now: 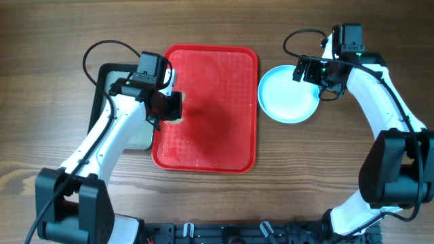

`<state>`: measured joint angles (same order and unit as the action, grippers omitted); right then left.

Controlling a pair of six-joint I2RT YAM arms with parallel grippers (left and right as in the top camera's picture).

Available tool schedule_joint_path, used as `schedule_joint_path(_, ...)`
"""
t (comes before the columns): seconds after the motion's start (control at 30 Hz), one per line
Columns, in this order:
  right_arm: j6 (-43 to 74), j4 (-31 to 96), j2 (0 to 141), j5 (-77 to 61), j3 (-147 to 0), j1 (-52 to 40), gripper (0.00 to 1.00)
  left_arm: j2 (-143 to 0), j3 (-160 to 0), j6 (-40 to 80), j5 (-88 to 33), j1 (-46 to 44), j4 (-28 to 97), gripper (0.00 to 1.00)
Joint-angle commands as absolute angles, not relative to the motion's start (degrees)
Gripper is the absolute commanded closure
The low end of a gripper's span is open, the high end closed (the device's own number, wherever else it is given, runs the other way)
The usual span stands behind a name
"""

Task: Clean dirty plates on tray and stack at the side
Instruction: 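Wipe along the red tray's upper left edge with the sponge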

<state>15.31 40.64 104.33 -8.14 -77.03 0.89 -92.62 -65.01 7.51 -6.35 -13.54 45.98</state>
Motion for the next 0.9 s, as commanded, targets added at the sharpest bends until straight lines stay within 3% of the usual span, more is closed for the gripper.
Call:
schedule_joint_path(0.0,15.4,40.5,102.9,-9.1,-78.0,1.1,0.00,-96.1,-62.7,6.4,-4.1,-13.6,43.4,0.96)
schedule_joint_path(0.1,15.4,40.5,102.9,-9.1,-78.0,1.1,0.00,-98.1,-62.5,6.4,-2.9,-13.6,42.0,0.94)
schedule_joint_path(0.17,15.4,40.5,102.9,-9.1,-78.0,1.1,0.00,-99.2,-62.5,6.4,-1.2,-13.6,41.8,0.88)
schedule_joint_path(0.2,15.4,40.5,102.9,-9.1,-78.0,1.1,0.00,-99.7,-62.5,6.5,-0.3,-13.6,41.8,0.79)
schedule_joint_path(0.3,15.4,40.5,102.9,-9.1,-78.0,1.1,0.00,-100.5,-62.5,6.5,0.1,-13.6,41.7,0.37)
schedule_joint_path(0.33,15.4,40.5,102.9,-9.1,-78.0,1.1,0.00,-100.5,-62.5,6.7,0.1,-13.6,41.5,0.36)
schedule_joint_path(0.5,15.4,40.5,102.9,-9.1,-78.0,1.1,0.00,-100.5,-62.5,8.4,0.0,-13.7,40.2,0.36)
schedule_joint_path(0.77,15.4,40.5,102.9,-9.1,-78.0,1.1,0.00,-100.5,-58.9,9.9,-1.1,-13.8,37.5,0.49)
schedule_joint_path(0.83,15.4,40.5,102.9,-9.1,-78.0,1.1,0.00,-100.5,-57.9,9.9,-1.2,-13.8,36.6,0.57)
schedule_joint_path(0.87,15.4,40.5,102.9,-9.1,-78.0,1.1,0.00,-100.5,-57.5,9.9,-1.5,-13.8,36.2,0.70)
